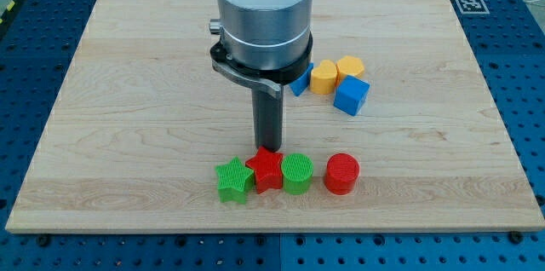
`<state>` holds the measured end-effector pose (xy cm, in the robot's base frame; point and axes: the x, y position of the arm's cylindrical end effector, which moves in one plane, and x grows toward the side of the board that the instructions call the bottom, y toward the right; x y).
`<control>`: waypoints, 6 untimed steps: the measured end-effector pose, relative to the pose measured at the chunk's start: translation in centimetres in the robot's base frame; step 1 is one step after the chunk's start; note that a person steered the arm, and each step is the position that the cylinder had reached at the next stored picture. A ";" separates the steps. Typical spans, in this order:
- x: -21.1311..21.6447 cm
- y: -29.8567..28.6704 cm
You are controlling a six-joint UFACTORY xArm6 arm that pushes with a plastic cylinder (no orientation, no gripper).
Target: Push the red star and green star slightly down
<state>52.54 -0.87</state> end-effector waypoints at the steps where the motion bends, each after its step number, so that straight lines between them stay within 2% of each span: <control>1: 0.0 0.1; 6: 1.9 0.1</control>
<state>54.45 -0.75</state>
